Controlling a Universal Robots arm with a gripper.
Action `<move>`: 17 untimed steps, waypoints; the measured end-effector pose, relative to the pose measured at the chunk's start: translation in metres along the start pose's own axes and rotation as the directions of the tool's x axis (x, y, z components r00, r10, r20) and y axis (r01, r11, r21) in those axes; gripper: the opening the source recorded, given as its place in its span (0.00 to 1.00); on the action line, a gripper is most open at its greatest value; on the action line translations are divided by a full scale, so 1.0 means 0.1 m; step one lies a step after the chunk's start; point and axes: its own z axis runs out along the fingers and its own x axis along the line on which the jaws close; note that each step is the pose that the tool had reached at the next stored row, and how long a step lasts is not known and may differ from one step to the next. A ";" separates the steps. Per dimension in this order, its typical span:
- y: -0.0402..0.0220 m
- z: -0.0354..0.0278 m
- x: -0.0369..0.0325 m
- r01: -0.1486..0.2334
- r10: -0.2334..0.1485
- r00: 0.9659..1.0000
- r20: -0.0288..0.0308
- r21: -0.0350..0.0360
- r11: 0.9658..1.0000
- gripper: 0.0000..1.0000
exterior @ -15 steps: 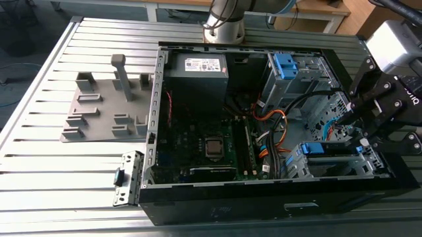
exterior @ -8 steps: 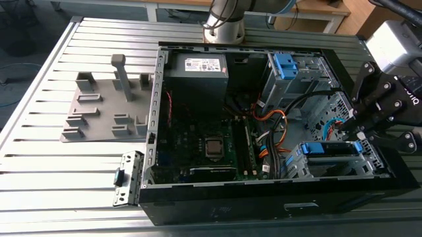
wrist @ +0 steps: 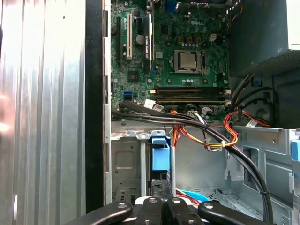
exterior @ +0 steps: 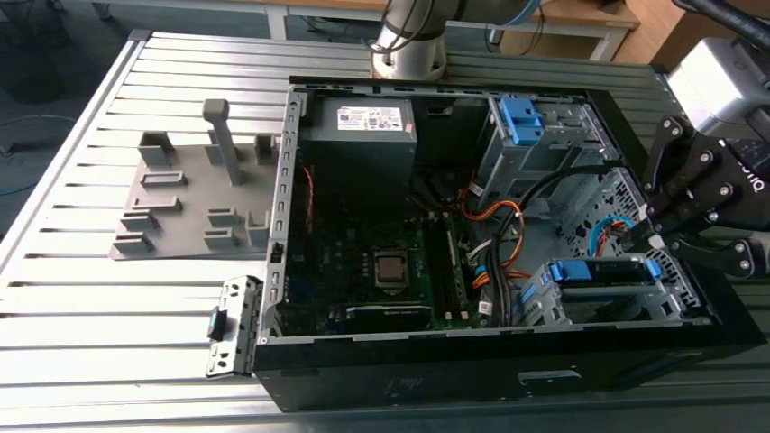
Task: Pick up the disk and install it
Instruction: 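Insert the disk into the insertion slot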
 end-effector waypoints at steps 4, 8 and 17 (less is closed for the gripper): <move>0.000 0.001 0.000 0.000 0.000 1.000 0.000 0.000 1.000 0.11; -0.028 0.012 0.002 0.000 0.000 1.000 0.001 0.000 1.000 0.11; -0.332 0.140 0.013 0.000 0.000 1.000 0.000 -0.004 1.000 0.11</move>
